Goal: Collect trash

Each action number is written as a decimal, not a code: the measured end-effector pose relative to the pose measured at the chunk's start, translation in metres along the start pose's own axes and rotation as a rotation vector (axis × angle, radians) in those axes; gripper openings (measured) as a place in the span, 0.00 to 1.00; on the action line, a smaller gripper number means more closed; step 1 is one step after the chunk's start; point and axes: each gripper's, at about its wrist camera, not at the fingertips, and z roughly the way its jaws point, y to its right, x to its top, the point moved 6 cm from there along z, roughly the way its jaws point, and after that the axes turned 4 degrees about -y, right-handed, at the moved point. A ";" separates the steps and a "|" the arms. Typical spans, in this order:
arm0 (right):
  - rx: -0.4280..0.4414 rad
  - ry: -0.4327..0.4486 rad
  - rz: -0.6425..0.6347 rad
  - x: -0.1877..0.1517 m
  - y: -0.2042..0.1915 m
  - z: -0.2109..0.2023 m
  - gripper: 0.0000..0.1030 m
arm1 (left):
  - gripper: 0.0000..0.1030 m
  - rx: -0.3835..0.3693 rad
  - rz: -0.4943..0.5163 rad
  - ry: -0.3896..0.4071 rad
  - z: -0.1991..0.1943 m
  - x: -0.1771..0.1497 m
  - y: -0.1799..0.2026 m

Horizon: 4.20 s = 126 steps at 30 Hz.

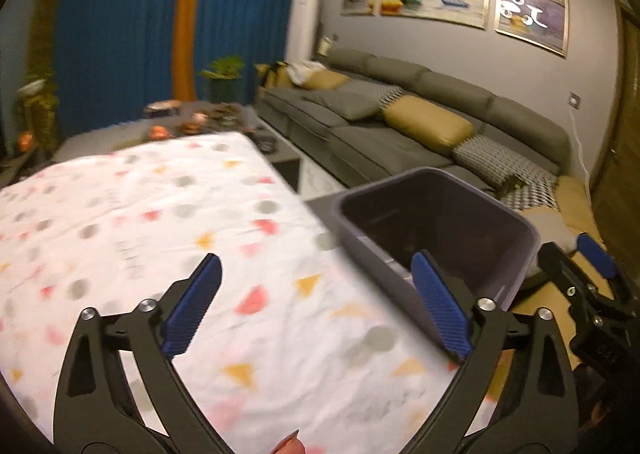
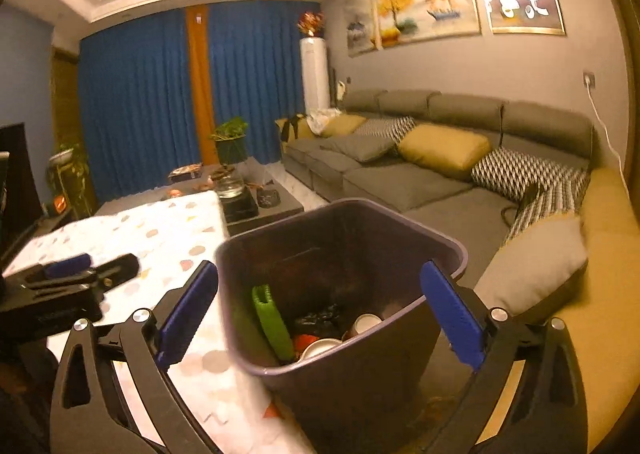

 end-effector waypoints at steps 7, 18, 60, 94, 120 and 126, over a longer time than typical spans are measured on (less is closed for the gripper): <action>0.052 0.031 -0.021 -0.005 -0.034 -0.046 0.95 | 0.94 0.175 -0.076 0.065 -0.080 -0.031 -0.057; 0.112 0.034 -0.062 -0.029 -0.085 -0.102 0.95 | 0.94 0.307 -0.127 0.120 -0.171 -0.072 -0.101; 0.123 0.091 -0.058 -0.035 -0.109 -0.149 0.95 | 0.94 0.293 -0.108 0.177 -0.227 -0.091 -0.096; 0.123 0.097 -0.048 -0.030 -0.108 -0.153 0.95 | 0.94 0.276 -0.109 0.187 -0.230 -0.086 -0.092; 0.122 0.099 -0.046 -0.029 -0.108 -0.154 0.95 | 0.94 0.275 -0.110 0.192 -0.232 -0.085 -0.091; 0.123 0.097 -0.045 -0.031 -0.107 -0.154 0.95 | 0.94 0.270 -0.103 0.204 -0.235 -0.085 -0.086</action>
